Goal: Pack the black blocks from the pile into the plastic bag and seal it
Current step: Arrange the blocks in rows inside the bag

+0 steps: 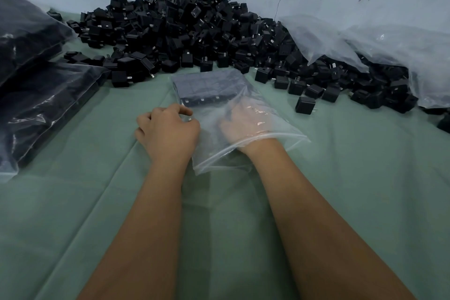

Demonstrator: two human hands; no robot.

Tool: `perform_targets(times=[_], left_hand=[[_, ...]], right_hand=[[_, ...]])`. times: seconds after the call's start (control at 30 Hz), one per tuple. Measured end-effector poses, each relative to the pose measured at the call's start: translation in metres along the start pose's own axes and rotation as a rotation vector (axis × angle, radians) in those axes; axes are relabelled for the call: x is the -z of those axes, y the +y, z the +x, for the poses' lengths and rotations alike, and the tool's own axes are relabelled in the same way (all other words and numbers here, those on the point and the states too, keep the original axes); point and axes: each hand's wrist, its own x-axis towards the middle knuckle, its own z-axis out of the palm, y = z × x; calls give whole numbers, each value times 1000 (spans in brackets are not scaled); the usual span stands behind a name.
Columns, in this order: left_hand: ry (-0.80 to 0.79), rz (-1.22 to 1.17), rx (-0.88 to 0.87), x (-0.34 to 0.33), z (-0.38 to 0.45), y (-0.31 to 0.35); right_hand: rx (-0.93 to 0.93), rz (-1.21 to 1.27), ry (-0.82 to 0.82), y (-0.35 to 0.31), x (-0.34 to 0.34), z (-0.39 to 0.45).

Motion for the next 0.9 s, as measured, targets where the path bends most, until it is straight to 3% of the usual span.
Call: perform_targets(times=[0.13, 0.23, 0.3, 0.37, 0.43, 0.47, 0.5, 0.7, 0.9], left_hand=[[37, -120, -222, 1, -1, 3], [-122, -264, -413, -1, -5, 8], [-225, -160, -455, -6, -4, 6], [-267, 19, -491, -10, 0, 3], [-286, 69, -490, -13, 3, 2], [-304, 60, -474, -13, 4, 2], [-318, 50, -465, -13, 4, 2], [-294, -12, -470, -10, 6, 0], [-399, -54, -382, 0, 40, 0]], right_hand=[[207, -32, -20, -9, 19, -42], [310, -60, -181, -21, 38, -73], [295, -53, -166, -23, 54, -89], [224, 15, 132, -21, 74, -97], [136, 207, 479, -13, 89, -91], [114, 297, 562, -6, 92, -82], [108, 338, 549, 1, 92, -70], [126, 149, -13, 35, 44, 1], [133, 82, -148, 34, 21, 23]])
